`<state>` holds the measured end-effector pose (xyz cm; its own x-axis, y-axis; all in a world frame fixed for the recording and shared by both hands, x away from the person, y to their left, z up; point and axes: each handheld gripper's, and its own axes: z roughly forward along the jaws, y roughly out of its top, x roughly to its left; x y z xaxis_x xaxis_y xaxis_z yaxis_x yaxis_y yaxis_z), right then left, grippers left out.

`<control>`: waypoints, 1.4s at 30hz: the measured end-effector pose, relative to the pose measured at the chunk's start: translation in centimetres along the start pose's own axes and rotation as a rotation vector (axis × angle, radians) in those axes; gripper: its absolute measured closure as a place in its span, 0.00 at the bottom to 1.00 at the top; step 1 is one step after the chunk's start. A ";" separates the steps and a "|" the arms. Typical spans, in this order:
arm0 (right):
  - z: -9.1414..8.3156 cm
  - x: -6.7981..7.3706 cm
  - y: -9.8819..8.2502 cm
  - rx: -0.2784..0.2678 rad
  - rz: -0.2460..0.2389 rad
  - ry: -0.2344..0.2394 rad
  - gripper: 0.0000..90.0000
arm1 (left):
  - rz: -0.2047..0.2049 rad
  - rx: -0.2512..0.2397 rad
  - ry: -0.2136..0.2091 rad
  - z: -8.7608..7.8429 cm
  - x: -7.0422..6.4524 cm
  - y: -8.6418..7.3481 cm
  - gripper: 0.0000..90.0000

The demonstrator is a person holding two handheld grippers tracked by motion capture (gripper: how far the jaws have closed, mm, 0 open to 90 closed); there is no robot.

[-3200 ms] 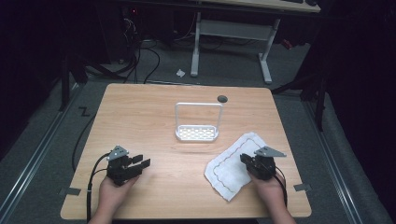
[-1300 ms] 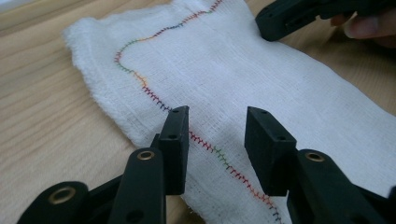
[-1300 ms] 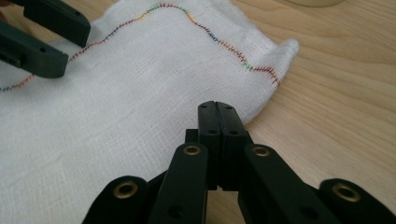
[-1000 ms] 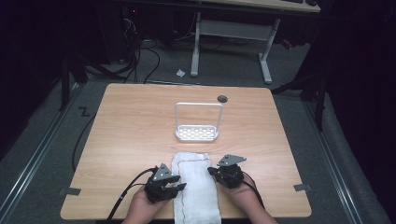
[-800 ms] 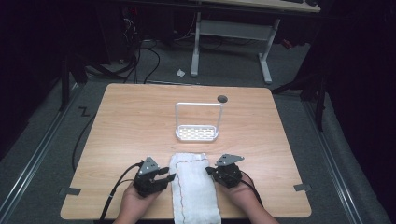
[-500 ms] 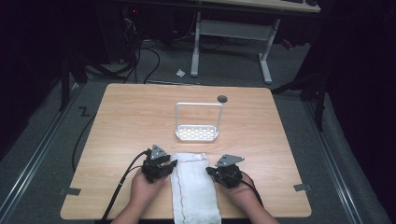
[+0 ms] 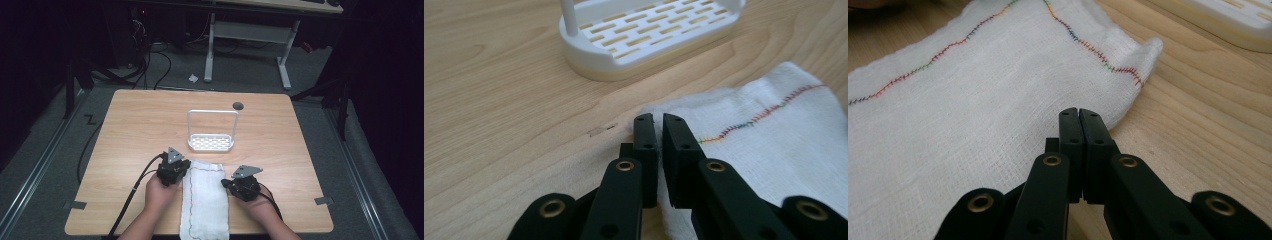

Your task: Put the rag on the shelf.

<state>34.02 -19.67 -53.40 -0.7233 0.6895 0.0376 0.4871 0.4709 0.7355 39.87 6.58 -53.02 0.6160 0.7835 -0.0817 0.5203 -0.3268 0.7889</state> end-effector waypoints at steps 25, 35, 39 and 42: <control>0.9 -2.5 2.4 -0.069 0.205 -0.052 0.64 | -0.112 0.021 -0.149 2.0 0.8 0.3 0.92; 3.2 -2.8 2.9 -0.027 0.200 -0.057 0.94 | -0.121 -0.009 -0.157 1.6 0.9 0.1 0.92; 3.0 -2.5 3.0 -0.040 0.167 -0.060 0.95 | -0.096 -0.040 -0.146 1.3 0.6 -0.1 0.92; 2.6 -2.4 3.0 -0.070 0.166 -0.052 0.95 | -0.067 -0.071 -0.135 1.0 0.3 -0.2 0.92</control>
<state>38.45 -18.49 -53.03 -0.6087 0.7830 0.1283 0.5609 0.3103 0.7675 40.53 6.41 -53.80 0.6576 0.7227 -0.2127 0.5225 -0.2342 0.8198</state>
